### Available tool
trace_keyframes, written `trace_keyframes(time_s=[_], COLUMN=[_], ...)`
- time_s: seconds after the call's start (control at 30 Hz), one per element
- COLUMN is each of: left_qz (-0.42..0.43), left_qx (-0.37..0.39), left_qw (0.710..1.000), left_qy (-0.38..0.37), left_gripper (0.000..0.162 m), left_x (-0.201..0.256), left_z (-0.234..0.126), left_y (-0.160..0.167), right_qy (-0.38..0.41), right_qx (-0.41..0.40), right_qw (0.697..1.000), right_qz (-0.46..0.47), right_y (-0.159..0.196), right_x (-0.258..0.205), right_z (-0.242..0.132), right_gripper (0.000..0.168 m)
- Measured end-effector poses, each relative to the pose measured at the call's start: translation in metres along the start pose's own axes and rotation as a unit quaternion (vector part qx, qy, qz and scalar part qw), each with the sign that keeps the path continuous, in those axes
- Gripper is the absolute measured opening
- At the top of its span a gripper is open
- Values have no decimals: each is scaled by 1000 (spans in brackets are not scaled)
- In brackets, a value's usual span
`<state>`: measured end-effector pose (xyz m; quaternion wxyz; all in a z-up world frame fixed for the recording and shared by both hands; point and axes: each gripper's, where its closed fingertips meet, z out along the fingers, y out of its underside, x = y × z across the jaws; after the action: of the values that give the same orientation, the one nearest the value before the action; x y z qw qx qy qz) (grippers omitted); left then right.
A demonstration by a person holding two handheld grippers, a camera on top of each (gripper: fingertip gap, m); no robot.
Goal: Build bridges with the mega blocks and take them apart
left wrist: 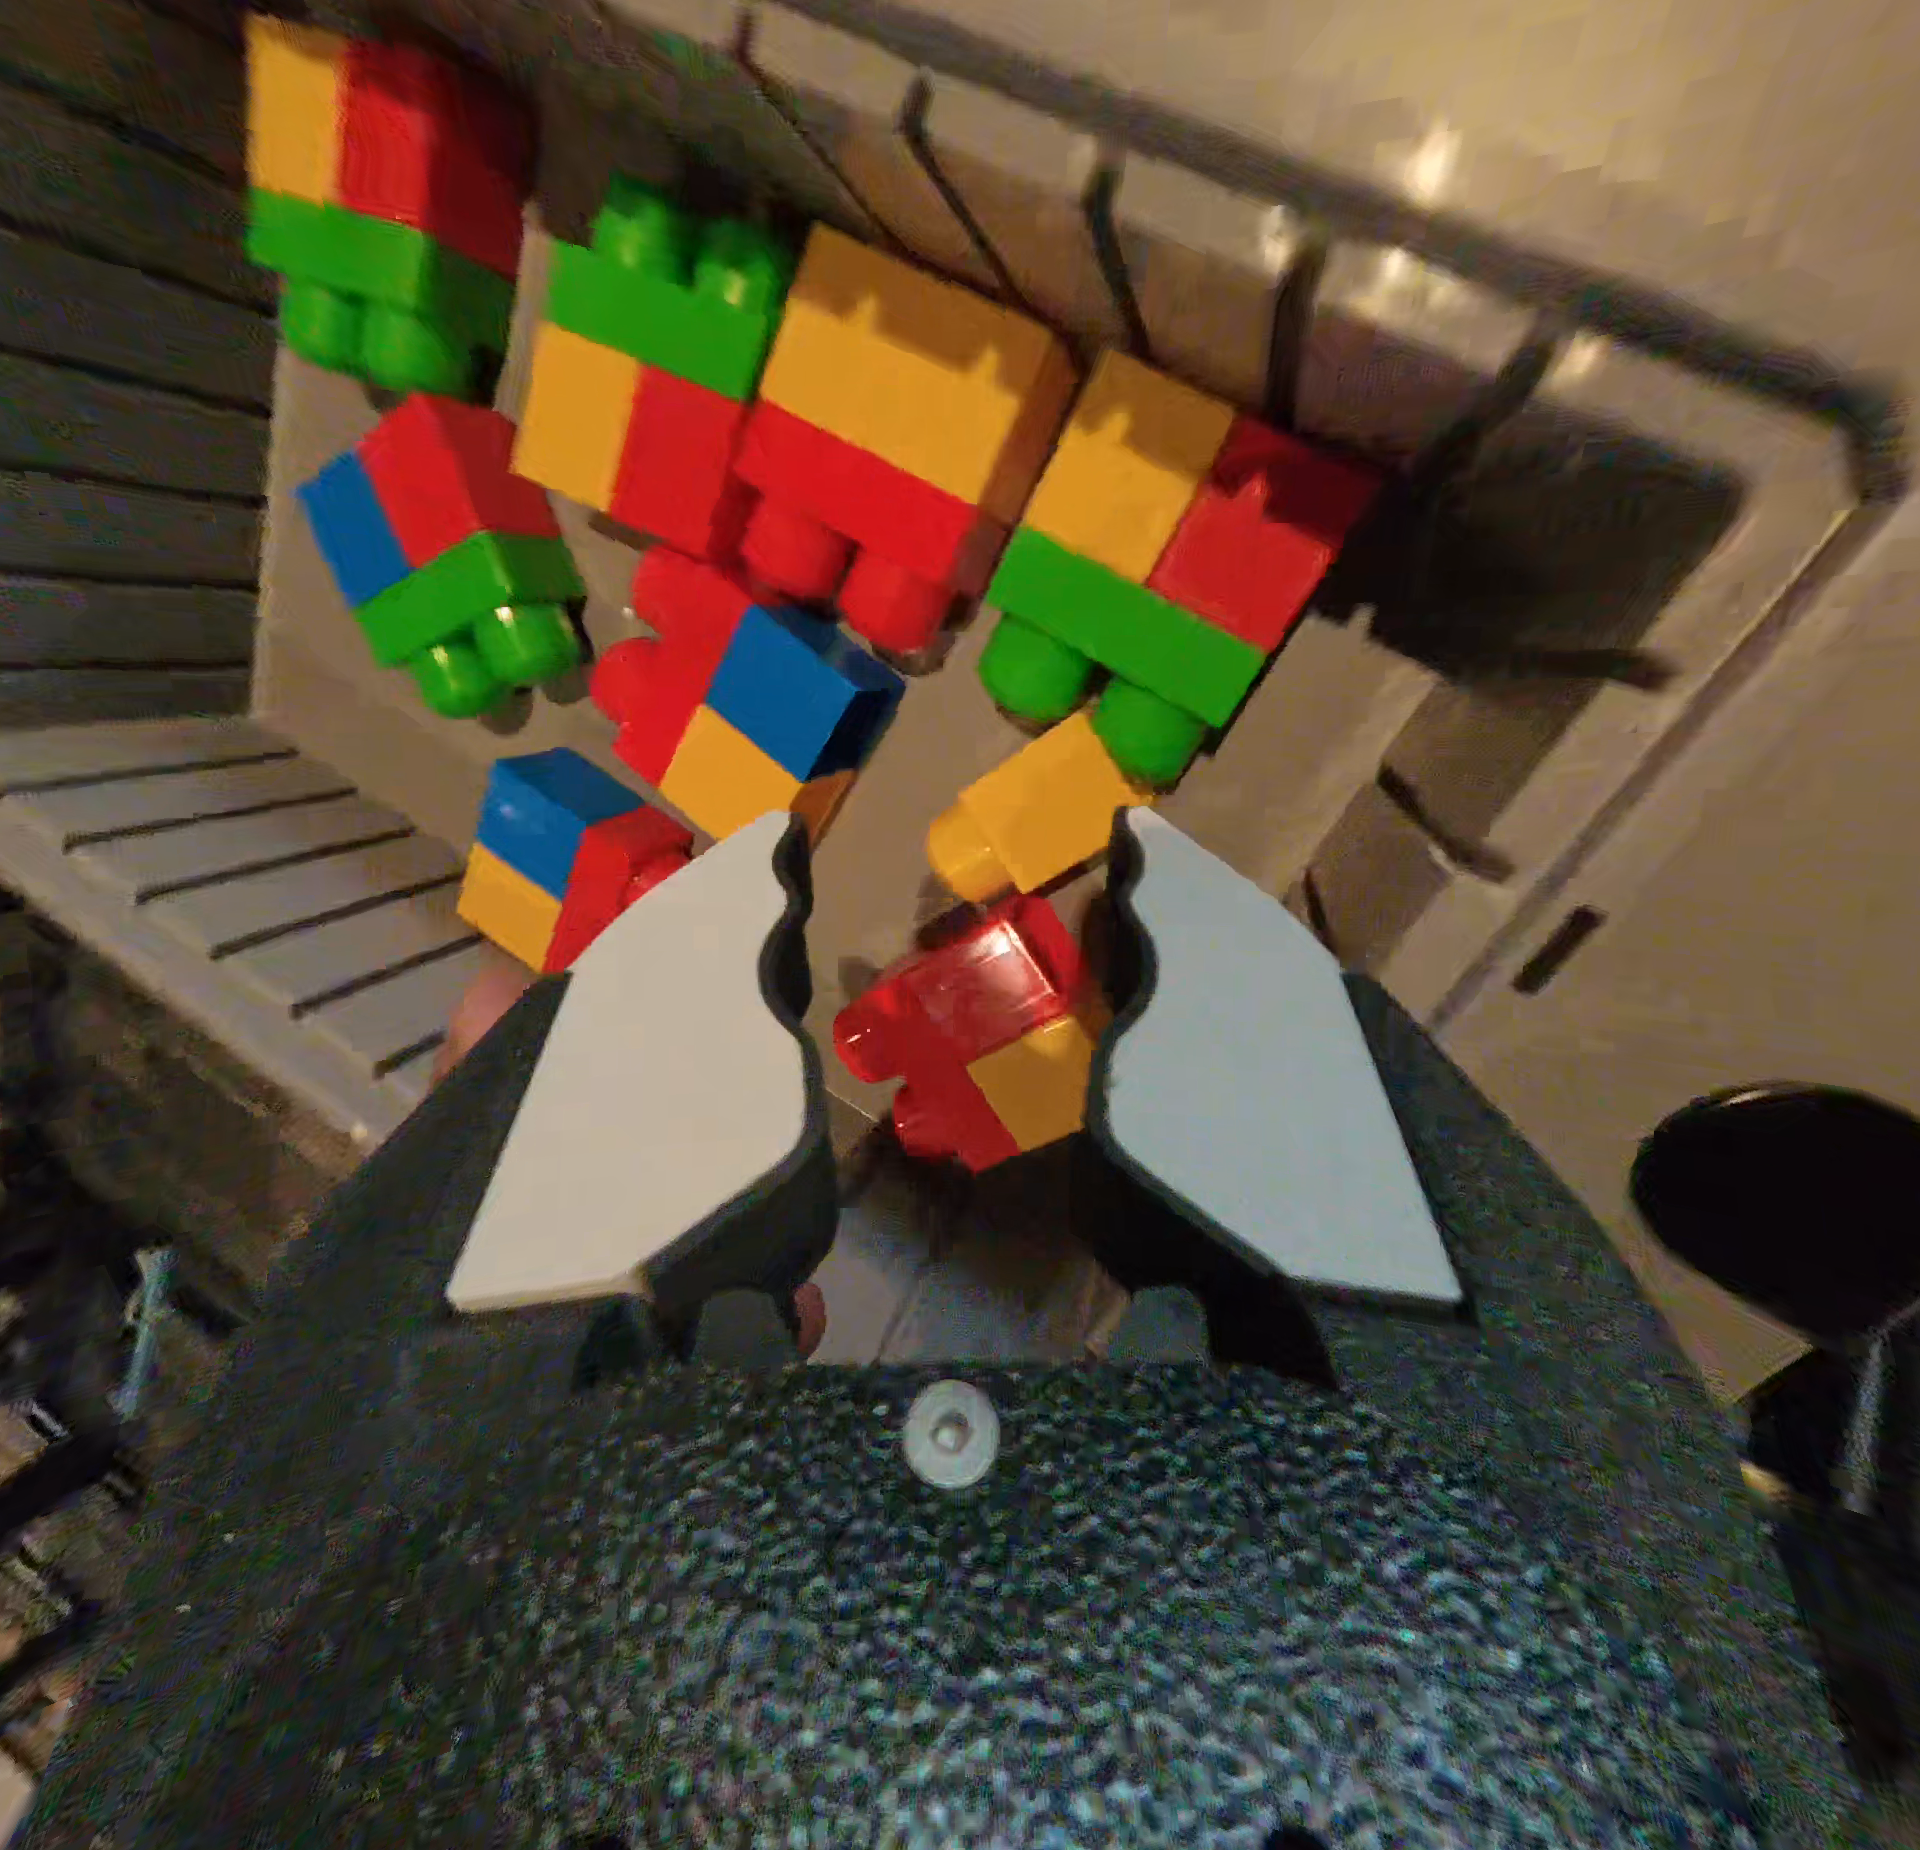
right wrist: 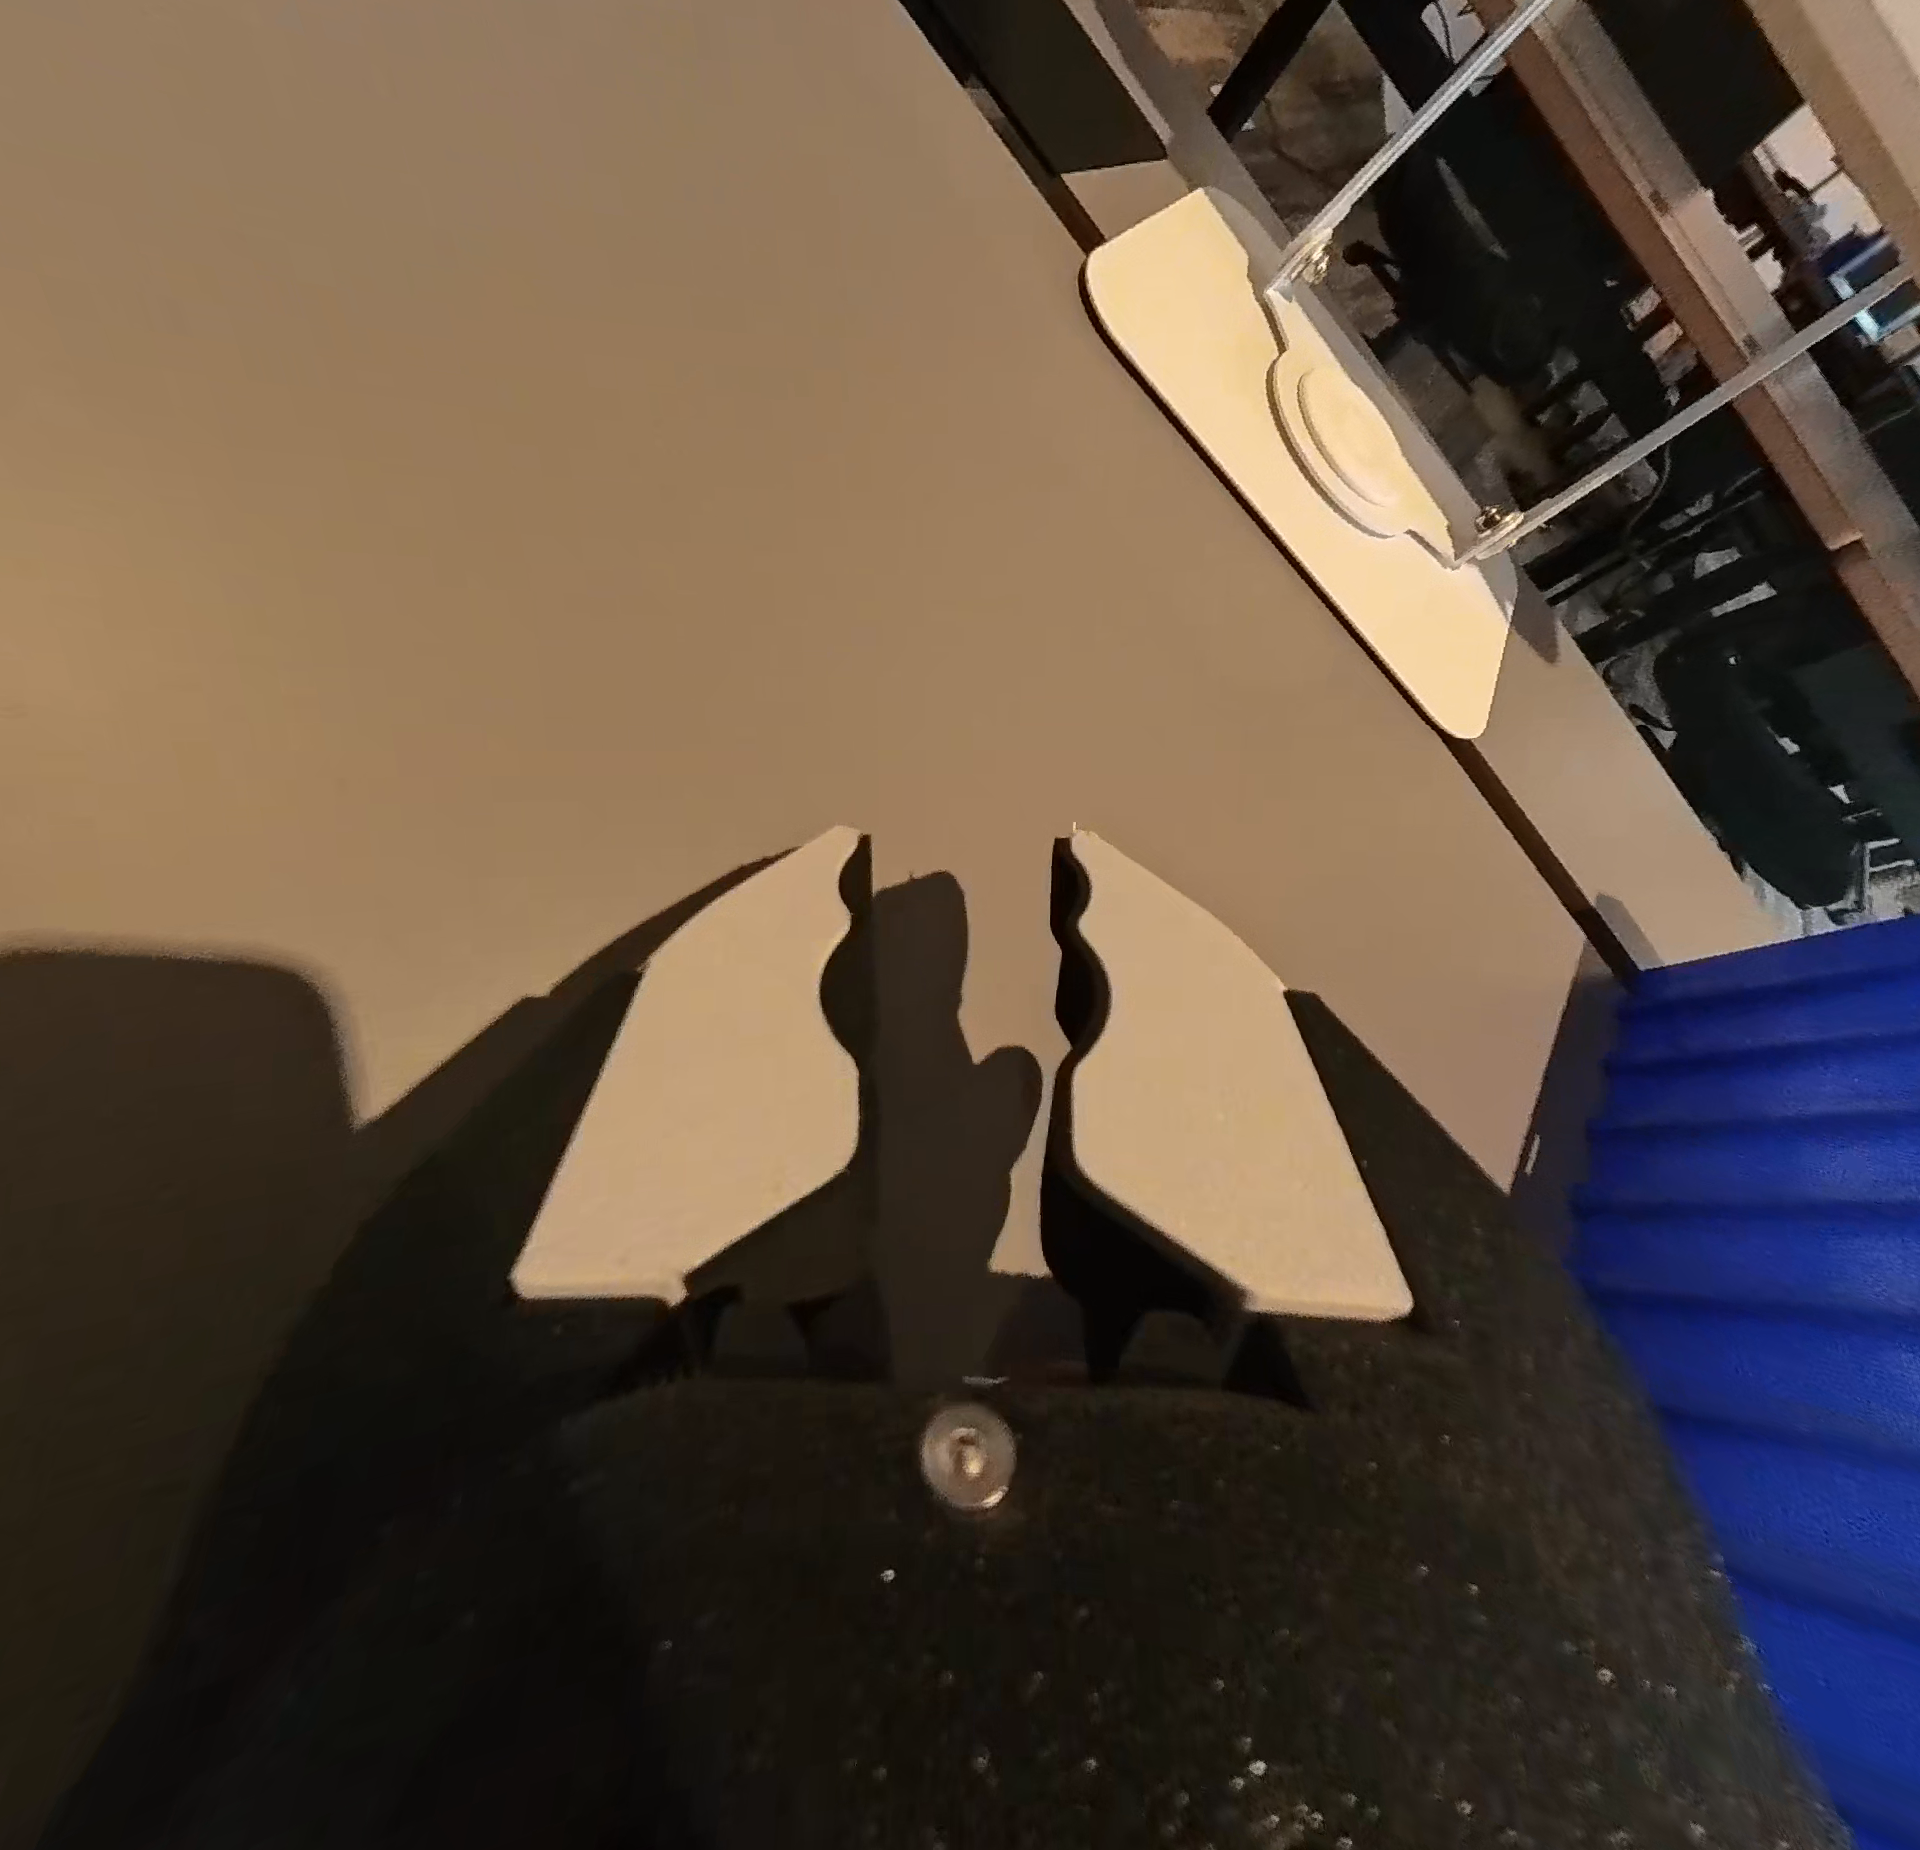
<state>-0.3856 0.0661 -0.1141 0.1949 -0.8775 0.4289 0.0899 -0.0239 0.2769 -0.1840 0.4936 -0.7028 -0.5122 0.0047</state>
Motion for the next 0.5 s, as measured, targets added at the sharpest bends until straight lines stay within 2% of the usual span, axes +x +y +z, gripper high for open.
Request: trace_keyframes(time_s=[0.17,0.37,0.5], left_qz=[112,150,200], left_qx=[-40,-27,-71], left_qw=[989,979,962], left_qy=[92,134,174], left_gripper=[47,50,48], left_x=[16,16,28], left_z=[35,42,54], left_y=[20,15,28], right_qy=[-2,-3,-4], right_qx=[2,3,4], right_qw=[1000,1000,1000], right_qz=[0,-14,-21], right_y=[0,-1,-1], right_x=[0,-3,-4], right_z=[0,1,1], right_gripper=[32,25,23])
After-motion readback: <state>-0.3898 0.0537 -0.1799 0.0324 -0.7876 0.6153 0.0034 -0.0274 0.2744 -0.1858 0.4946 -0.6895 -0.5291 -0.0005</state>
